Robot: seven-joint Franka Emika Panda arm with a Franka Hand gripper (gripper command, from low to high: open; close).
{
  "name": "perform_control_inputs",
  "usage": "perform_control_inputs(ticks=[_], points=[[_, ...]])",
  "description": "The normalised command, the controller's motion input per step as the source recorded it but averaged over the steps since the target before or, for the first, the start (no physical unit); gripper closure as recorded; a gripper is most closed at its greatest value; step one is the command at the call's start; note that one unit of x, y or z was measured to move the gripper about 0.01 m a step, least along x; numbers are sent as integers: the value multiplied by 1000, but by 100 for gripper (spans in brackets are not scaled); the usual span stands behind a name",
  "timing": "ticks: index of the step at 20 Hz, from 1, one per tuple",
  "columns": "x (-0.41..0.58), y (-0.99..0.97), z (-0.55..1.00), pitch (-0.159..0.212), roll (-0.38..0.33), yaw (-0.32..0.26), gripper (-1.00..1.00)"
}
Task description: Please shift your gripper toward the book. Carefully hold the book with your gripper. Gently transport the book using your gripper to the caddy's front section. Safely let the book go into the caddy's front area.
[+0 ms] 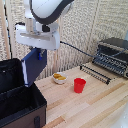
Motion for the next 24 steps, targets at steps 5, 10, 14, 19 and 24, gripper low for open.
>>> perform_control_inputs(ticks=[5,10,14,19,24], points=[[-178,370,371,9,0,-188,100],[-206,451,349,27,0,-135,100],[-225,441,403,31,19,-110,100],[-184,398,478,11,68,-113,100],[-78,482,427,23,87,-103,100]])
